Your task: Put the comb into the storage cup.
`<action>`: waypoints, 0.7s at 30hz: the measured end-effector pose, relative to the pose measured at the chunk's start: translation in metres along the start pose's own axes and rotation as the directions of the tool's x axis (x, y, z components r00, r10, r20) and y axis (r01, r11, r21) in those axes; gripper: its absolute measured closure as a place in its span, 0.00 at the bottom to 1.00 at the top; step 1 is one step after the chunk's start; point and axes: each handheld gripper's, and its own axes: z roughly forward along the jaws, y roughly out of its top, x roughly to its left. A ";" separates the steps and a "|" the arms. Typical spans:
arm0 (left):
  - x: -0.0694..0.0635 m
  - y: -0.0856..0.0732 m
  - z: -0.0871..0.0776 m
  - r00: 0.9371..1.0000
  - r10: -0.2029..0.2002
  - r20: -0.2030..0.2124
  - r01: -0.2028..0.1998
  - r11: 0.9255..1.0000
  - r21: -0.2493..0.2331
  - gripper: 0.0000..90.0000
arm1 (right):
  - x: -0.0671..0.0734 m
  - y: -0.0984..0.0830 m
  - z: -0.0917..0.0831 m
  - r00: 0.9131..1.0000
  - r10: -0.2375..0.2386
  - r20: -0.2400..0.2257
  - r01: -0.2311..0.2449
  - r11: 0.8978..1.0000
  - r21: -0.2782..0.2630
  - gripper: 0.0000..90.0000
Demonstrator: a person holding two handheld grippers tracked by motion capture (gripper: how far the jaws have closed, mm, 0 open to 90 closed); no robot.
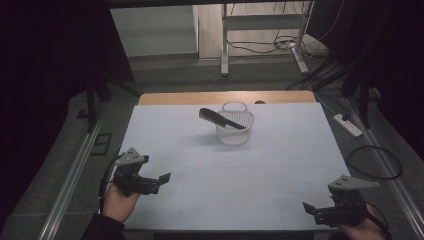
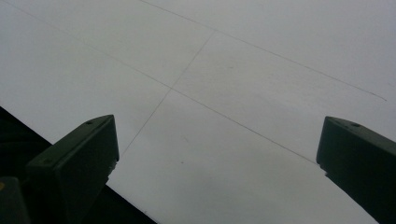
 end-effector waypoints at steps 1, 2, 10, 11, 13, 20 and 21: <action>-0.001 -0.001 -0.001 1.000 -0.001 -0.002 0.001 1.000 -0.001 0.00 | 0.000 0.000 0.000 1.000 0.000 0.000 0.000 1.000 0.000 0.00; -0.001 -0.002 -0.002 1.000 0.003 -0.003 -0.003 1.000 0.001 0.00 | 0.000 0.000 0.000 1.000 0.000 0.000 0.000 1.000 0.000 0.00; -0.004 -0.008 -0.010 1.000 -0.005 -0.016 0.005 1.000 0.002 0.00 | 0.000 0.000 0.000 1.000 0.001 0.002 -0.001 1.000 0.000 0.00; -0.004 -0.009 -0.011 1.000 -0.006 -0.018 0.006 1.000 0.002 0.00 | 0.000 0.000 0.000 1.000 0.001 0.002 -0.001 1.000 0.000 0.00; -0.004 -0.011 -0.013 1.000 -0.009 -0.021 0.009 1.000 -0.001 0.00 | 0.000 0.000 0.000 1.000 0.001 0.002 -0.001 1.000 0.000 0.00; -0.005 -0.019 -0.022 0.999 -0.024 -0.031 0.023 1.000 -0.007 0.00 | 0.000 0.000 0.000 1.000 0.002 0.004 -0.002 1.000 0.001 0.00; -0.005 -0.020 -0.023 0.999 -0.024 -0.032 0.024 1.000 -0.008 0.00 | 0.000 0.000 0.000 1.000 0.003 0.004 -0.003 1.000 0.002 0.00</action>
